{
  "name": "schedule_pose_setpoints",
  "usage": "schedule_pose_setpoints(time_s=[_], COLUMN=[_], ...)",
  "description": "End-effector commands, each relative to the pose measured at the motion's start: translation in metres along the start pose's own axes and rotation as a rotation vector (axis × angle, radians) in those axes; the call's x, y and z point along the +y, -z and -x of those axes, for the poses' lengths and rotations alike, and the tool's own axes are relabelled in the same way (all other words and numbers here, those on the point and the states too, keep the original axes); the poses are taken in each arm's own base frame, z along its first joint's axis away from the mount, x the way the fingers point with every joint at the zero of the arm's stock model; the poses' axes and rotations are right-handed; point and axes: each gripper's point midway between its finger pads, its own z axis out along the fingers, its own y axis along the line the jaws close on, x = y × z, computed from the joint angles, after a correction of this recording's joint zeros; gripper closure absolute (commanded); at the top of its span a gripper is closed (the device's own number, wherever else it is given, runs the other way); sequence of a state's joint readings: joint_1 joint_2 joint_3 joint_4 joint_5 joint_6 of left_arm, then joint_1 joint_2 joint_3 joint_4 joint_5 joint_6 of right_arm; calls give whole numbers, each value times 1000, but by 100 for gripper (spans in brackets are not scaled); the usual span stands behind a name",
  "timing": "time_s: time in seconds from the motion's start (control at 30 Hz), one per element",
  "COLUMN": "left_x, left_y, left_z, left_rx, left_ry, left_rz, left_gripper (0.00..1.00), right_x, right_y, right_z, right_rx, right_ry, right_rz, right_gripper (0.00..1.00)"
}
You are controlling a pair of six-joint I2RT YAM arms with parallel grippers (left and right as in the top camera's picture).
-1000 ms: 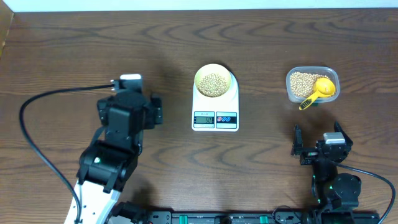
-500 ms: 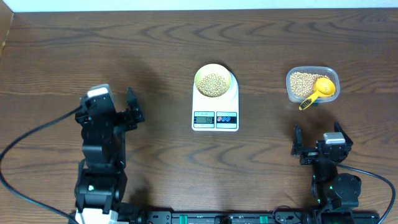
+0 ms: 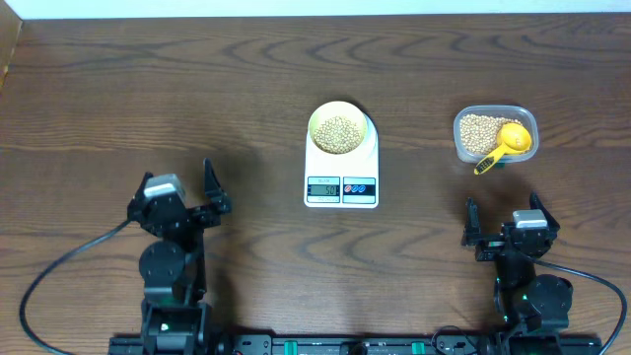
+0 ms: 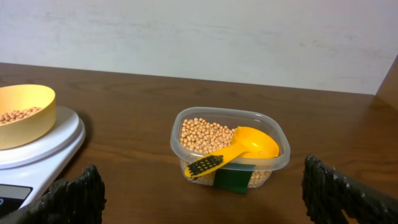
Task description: Scoop item into bowl and weigh 50g on scale
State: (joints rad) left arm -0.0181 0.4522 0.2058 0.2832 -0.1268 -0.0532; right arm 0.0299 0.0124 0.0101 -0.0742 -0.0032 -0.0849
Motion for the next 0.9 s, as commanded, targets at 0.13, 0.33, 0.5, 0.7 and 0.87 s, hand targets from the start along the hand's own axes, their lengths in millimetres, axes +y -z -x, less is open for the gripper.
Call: schedule_pose_setpoints(time_s=[0.13,0.33,0.5,0.7,0.87], left_x=[-1,3,1,1,-5], left_y=[12,18,22,27,31], left_z=[-6,-12,-21,-17,-26], left_rx=[-67,-99,-117,-136,-102], left_ry=[1,4,5,6,1], left_rz=[-65,-64,-83,-87,-126], left_gripper=[2,2,2,2,2], right_x=[-3,-3,-3,-3,-3], right_y=[0,0,0,0,0], right_z=[-1,-1,-1,-1,-1], right_rx=[-1,-1,-1,-1,-1], right_ry=[-2,-2,-2,-2,-2], right_rz=[-17,-16,-16,-17,-17], right_gripper=[1,1,1,1,1])
